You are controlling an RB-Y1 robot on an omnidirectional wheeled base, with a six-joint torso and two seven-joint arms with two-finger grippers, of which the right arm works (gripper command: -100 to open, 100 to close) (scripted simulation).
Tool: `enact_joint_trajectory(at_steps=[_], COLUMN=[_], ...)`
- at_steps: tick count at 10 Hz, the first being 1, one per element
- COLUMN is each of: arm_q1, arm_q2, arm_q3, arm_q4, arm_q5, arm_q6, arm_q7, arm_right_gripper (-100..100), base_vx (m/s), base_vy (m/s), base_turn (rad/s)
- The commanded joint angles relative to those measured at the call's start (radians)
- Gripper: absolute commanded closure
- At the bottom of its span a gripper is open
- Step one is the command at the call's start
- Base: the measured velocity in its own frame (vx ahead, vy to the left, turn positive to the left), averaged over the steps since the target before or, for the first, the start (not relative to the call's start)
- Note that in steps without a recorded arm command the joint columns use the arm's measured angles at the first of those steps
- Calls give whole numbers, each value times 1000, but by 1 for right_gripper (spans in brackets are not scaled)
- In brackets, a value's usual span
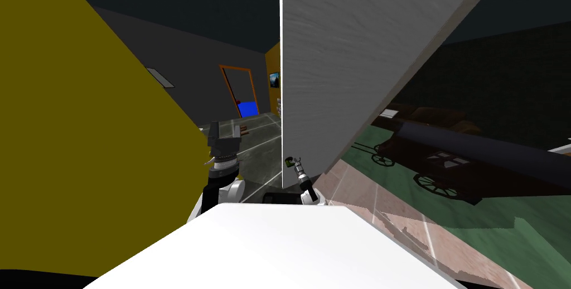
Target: Push the door open
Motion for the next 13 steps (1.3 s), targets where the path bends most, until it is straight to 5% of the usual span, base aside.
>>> enact_joint_trajectory(at_steps=[1,9,13], arm_q1=[-14,-32,-30], arm_q2=[-1,42,4], arm_q3=[-28,-128,-163], arm_q4=[10,37,35], arm_q5=[-8,-37,-52], arm_q6=[-7,-7,-7], arm_q7=[8,37,49], arm_right_gripper=[100,100,100], base_vx=[91,131,135], base_vy=[102,149,67], base_turn=[-51,-66,-52])
